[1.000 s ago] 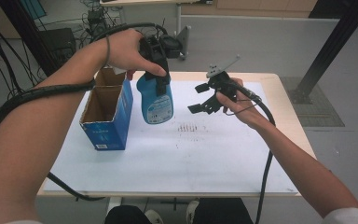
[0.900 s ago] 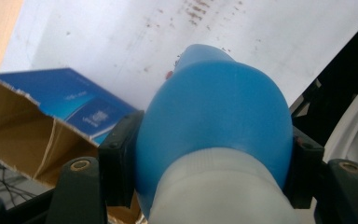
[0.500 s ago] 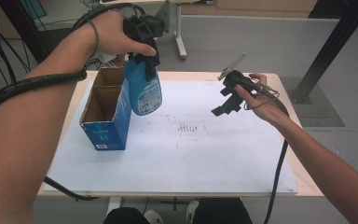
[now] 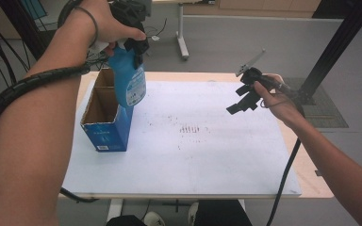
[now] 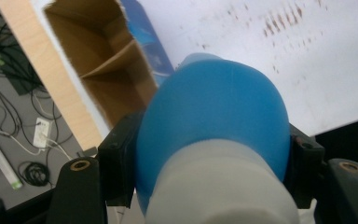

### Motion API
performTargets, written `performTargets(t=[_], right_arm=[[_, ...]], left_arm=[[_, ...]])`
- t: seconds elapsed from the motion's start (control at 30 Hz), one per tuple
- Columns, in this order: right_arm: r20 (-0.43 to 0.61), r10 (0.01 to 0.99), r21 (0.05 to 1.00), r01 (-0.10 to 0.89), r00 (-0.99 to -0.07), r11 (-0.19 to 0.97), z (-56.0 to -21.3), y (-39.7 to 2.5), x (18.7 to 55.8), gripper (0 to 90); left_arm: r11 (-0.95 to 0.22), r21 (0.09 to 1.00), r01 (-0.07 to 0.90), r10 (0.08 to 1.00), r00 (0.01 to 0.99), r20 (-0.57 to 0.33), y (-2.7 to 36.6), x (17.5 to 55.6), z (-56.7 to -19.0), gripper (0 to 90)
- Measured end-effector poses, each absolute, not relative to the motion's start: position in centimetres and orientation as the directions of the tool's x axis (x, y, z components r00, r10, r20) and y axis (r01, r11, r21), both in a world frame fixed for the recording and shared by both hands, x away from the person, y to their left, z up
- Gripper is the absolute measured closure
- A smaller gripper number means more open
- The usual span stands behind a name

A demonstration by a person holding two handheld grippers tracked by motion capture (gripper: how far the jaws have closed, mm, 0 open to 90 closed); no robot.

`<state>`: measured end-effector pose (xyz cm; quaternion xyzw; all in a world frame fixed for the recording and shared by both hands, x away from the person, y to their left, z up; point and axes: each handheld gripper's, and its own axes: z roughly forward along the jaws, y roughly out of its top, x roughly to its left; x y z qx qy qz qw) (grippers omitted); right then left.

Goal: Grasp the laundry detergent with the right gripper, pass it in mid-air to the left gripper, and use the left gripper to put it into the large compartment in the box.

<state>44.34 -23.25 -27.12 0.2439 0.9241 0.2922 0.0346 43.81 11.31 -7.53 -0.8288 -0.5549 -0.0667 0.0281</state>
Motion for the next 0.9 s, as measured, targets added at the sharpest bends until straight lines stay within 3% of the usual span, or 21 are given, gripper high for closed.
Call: performTargets(t=[0.37, 0.9], right_arm=[[0.044, 0.484, 0.535, 0.429, -0.874, 0.727, -25.7, -24.4, 44.4, 3.5], [0.041, 0.453, 0.524, 0.405, -0.891, 0.749, -24.9, -24.6, 44.1, 3.4]], left_arm=[[-0.124, 0.120, 0.985, 0.988, 0.112, 0.106, 14.8, 43.7, -4.9, 35.9], [0.136, 0.155, 0.978, 0.982, -0.154, 0.110, 19.1, 43.2, -2.7, 36.1]])
